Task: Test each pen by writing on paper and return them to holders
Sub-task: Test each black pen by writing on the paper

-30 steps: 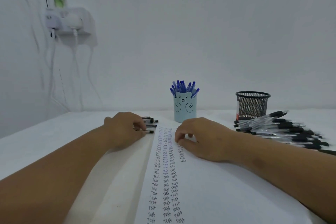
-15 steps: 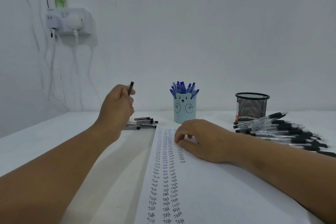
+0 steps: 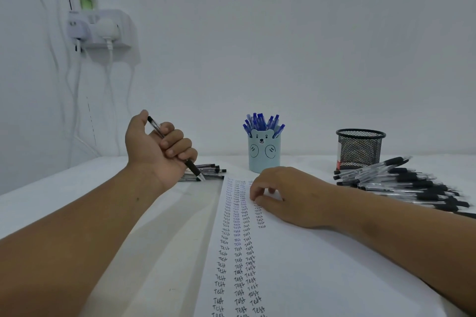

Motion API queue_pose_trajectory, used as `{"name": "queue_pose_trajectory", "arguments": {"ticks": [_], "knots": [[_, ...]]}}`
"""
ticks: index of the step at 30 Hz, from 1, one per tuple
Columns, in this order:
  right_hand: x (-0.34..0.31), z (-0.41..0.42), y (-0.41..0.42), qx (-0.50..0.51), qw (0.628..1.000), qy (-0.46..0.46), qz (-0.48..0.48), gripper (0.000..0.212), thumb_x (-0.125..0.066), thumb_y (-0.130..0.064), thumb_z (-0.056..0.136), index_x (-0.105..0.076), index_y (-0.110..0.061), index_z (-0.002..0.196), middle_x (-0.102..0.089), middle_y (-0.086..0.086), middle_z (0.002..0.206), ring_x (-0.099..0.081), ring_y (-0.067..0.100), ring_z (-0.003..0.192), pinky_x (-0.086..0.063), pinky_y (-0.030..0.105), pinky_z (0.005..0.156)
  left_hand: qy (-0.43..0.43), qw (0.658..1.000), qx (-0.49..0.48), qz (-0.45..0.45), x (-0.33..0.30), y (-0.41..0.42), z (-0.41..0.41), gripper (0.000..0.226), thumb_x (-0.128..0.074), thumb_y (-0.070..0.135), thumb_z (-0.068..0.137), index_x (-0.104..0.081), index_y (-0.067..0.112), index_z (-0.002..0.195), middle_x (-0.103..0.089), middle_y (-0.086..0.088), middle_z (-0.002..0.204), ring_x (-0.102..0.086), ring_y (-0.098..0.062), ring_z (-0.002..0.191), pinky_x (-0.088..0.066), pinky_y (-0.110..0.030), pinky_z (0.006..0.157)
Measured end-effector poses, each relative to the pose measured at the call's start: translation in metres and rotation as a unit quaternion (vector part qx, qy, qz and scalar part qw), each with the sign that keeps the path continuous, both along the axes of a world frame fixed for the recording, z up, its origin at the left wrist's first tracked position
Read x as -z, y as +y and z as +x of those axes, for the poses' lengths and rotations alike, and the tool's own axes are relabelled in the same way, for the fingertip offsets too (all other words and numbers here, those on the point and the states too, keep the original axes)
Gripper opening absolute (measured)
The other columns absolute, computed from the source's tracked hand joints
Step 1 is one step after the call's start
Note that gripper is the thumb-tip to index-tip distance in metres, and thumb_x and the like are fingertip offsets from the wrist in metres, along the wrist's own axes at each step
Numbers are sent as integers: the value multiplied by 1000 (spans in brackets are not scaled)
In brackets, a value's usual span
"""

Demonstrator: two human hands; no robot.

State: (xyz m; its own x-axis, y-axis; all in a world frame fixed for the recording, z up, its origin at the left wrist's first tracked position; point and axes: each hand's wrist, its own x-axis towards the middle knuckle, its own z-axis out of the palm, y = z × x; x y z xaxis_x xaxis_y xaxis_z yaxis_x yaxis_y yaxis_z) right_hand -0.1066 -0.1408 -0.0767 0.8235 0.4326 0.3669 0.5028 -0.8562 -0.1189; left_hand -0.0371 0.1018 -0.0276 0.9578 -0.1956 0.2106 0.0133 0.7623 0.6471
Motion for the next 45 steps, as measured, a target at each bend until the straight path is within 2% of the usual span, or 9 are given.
{"name": "queue_pose_trajectory", "arguments": {"ticks": [4,8,21,26,29,33,37,40,45], "knots": [[0,1,0,-4,1000,-2,-2,14,-56,-28,100,-68,-24,105,-64,-15,101,-48,-11,88,-33,5,80,1,1000,7,-3,0,-1,0,42,-39,47,89,-35,20,57,-18,6,52,-13,-12,43,-19,-22,47],[-2,-1,1,-3,1000,2,1,15,-56,-27,100,-69,-23,106,-64,-15,101,-48,-11,87,-34,5,80,-13,1000,1,3,-1,-4,-4,29,-47,42,66,-33,19,56,-17,6,51,-13,-13,42,-18,-22,47],[-1,-2,1,1,1000,5,1,15,-56,-28,100,-68,-24,107,-63,-15,102,-47,-12,87,-35,6,80,-26,1000,4,-11,-2,-5,-5,20,-43,32,66,-32,19,56,-17,5,52,-15,-14,42,-21,-21,46],[-1,-2,2,5,1000,1,-2,15,-57,-28,100,-69,-25,108,-64,-15,103,-48,-11,86,-35,6,80,-18,1000,5,-22,1,-5,0,36,-31,36,92,-36,17,62,-32,1,60,-38,-19,52,-36,-30,63],[-2,-3,2,24,1000,-8,4,14,-59,-32,98,-68,-28,108,-66,-18,102,-51,-3,88,-43,16,85,-32,998,-1,47,0,-5,0,41,-23,39,98,-39,19,66,-52,-1,67,-59,-24,75,-40,-38,80],[-2,-4,1,59,996,-53,42,23,-65,-41,92,-62,-34,114,-62,-21,97,-57,3,91,-50,29,84,-37,994,16,104,0,-7,-2,39,-19,36,98,-40,20,70,-61,-2,74,-60,-24,83,-37,-35,74],[-9,-6,3,99,981,-148,81,30,-65,-45,91,-57,-37,119,-57,-17,82,-50,-1,72,-36,20,67,-55,989,58,126,0,-15,-8,37,-20,31,97,-41,17,70,-59,-6,71,-63,-27,73,-47,-35,75],[-14,-11,8,110,974,-183,80,36,-64,-50,91,-59,-36,124,-48,-15,68,-43,-3,62,-29,14,60,-80,974,127,167,1,-24,-16,24,-31,25,82,-44,14,67,-58,-9,71,-69,-31,76,-56,-37,76],[-18,-15,11,151,967,-204,-5,26,-52,-47,97,-70,-30,103,-55,-8,72,-53,17,70,-32,29,60,-106,961,186,176,1,-35,-31,18,-30,13,81,-44,10,71,-63,-19,76,-72,-40,95,-63,-45,80]]}}
